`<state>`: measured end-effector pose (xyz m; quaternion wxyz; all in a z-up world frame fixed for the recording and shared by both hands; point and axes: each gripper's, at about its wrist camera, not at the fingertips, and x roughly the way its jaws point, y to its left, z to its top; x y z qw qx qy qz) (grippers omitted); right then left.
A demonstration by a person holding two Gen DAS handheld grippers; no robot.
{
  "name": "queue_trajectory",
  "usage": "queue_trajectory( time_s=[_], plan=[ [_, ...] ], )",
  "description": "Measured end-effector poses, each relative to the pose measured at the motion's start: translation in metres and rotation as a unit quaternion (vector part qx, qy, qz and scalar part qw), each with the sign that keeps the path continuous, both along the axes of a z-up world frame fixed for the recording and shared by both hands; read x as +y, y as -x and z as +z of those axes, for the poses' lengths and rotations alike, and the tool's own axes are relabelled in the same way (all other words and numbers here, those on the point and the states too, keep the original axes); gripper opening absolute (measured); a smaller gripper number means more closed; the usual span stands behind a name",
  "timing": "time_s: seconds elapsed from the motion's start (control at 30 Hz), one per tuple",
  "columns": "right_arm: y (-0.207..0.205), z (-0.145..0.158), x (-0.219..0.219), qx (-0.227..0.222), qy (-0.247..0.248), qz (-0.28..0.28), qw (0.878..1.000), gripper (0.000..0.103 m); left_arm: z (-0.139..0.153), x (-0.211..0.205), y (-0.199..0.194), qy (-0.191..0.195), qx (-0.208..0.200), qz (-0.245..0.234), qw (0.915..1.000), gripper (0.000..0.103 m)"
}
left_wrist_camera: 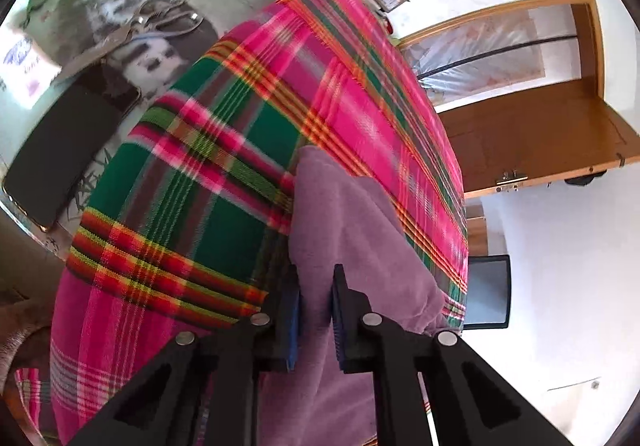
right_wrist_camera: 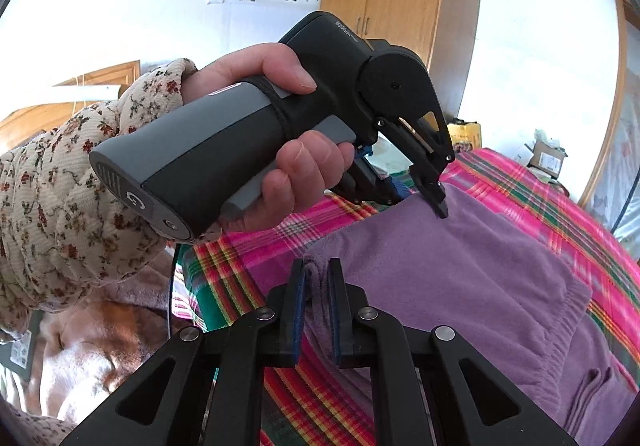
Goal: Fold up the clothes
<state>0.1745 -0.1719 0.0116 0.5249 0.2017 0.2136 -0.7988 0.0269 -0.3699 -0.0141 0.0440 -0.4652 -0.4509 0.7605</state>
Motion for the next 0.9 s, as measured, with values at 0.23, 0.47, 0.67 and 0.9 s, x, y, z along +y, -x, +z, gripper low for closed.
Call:
queue_trajectory(
  time_s=[0.23, 0.47, 0.67, 0.9],
  plan=[
    [-0.003, 0.019, 0.018, 0.008, 0.032, -0.009, 0.999, 0.01, 0.031, 0.017, -0.002, 0.041, 0.02, -0.003, 0.999, 0.013],
    [-0.014, 0.033, 0.044, 0.021, 0.079, -0.029, 0.996, 0.01, 0.072, 0.058, 0.006, 0.075, 0.052, -0.027, 0.9955, 0.013],
    [-0.016, 0.049, 0.083, 0.032, 0.116, -0.053, 0.991, 0.01, 0.099, 0.101, 0.014, 0.107, 0.064, -0.051, 0.9909, 0.013],
    [-0.007, 0.074, 0.138, 0.039, 0.146, -0.083, 0.985, 0.01, 0.118, 0.139, 0.016, 0.114, 0.08, -0.057, 0.9886, 0.013]
  ],
)
